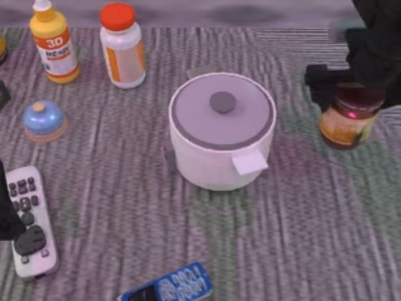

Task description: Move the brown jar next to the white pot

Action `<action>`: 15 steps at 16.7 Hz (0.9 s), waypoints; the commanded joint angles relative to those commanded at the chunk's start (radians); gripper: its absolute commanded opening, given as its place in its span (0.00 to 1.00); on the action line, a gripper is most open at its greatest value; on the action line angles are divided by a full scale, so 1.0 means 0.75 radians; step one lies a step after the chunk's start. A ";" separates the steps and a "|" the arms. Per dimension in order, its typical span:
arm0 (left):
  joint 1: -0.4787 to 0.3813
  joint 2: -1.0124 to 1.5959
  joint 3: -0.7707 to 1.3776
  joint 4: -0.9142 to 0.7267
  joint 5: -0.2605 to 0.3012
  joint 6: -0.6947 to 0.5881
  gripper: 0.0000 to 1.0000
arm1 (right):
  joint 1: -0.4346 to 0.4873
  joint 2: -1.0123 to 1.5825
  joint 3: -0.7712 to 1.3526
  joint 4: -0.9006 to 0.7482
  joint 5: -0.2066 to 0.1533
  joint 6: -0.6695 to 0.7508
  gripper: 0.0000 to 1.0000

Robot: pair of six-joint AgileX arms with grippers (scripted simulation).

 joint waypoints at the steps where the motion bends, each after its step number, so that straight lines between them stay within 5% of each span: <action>1: 0.000 0.000 0.000 0.000 0.000 0.000 1.00 | 0.023 -0.005 -0.023 0.019 0.012 0.049 0.00; 15: 0.000 0.000 0.000 0.000 0.000 0.000 1.00 | 0.052 0.070 -0.196 0.270 0.028 0.110 0.00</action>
